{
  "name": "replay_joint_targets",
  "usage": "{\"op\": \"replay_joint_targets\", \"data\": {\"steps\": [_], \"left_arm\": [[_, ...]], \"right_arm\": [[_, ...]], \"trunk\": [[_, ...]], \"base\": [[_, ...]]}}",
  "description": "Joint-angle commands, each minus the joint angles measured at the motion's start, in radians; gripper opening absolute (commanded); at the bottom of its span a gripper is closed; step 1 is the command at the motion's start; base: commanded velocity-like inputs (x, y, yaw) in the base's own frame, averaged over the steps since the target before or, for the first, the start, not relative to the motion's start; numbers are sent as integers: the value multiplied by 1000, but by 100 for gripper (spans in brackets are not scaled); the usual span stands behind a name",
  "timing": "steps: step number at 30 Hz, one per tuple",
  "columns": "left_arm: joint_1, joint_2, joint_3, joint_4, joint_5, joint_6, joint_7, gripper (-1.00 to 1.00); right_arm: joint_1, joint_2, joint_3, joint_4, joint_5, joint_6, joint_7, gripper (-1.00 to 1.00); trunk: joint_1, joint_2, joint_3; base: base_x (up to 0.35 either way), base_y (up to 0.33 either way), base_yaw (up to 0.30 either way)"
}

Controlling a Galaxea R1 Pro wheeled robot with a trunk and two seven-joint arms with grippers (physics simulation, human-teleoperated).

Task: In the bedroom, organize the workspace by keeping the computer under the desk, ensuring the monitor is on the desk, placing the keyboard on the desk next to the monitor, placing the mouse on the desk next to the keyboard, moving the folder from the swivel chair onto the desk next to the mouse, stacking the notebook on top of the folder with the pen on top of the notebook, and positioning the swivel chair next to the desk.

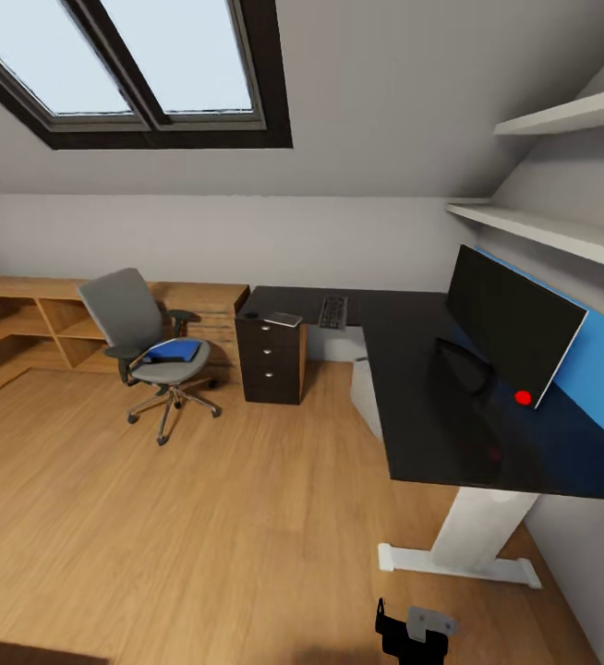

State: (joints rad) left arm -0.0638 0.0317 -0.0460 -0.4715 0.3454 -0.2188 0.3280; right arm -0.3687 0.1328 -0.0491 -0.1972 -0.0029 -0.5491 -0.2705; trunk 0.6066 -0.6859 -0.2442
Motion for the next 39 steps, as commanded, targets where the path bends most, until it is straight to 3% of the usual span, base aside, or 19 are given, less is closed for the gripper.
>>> {"op": "replay_joint_targets", "data": {"steps": [1,19,26,39], "left_arm": [[-1,0,-5,3,7,-4,3,100],[-1,-9,-6,12,7,-5,3,100],[-1,-9,-6,13,6,-5,3,100],[-1,-10,-21,24,6,-6,3,100]], "right_arm": [[-1,1,-5,1,0,-5,1,100],[-1,6,-4,1,-2,-5,11,100],[-1,3,-5,1,1,-5,64,100],[-1,1,-5,13,1,-5,71,100]], "trunk": [[1,-1,-1],[1,-1,10],[1,-1,10],[1,-1,10]], "base": [[183,310,0],[235,264,-114],[292,204,-19],[310,141,0]]}}
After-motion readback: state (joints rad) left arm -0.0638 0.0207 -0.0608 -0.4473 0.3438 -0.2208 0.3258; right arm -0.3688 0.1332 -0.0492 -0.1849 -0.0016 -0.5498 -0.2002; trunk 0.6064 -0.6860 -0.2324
